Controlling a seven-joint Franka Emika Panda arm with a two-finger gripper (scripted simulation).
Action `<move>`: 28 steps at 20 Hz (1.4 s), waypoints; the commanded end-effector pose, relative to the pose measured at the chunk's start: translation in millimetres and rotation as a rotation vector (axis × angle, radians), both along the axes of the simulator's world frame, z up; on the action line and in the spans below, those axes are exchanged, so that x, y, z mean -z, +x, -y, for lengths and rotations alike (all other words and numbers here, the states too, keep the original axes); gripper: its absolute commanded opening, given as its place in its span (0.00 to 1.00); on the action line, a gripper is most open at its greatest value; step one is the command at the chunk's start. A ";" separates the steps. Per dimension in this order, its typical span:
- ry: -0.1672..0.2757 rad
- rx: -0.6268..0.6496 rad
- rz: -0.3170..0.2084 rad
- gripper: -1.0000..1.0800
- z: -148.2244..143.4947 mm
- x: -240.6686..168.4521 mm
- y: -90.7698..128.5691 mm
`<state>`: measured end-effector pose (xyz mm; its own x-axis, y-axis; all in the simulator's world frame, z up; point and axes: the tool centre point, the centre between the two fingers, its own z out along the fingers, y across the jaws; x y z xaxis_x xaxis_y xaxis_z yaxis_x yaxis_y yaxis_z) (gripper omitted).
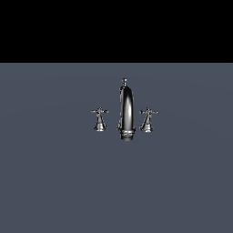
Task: Turn on the faucet by rotating a designated handle.
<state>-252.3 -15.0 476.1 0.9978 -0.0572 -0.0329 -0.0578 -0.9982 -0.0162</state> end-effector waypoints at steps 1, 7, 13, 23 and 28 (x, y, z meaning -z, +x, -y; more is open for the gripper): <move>-0.003 0.001 -0.025 0.33 7.2 10.4 1.4; -0.027 0.001 -0.181 0.54 8.7 98.2 18.0; -0.068 0.053 -0.271 0.61 54.8 185.7 36.5; -0.078 0.178 -0.146 0.24 91.5 239.7 131.7; -0.100 0.297 -0.040 0.38 135.1 270.8 194.7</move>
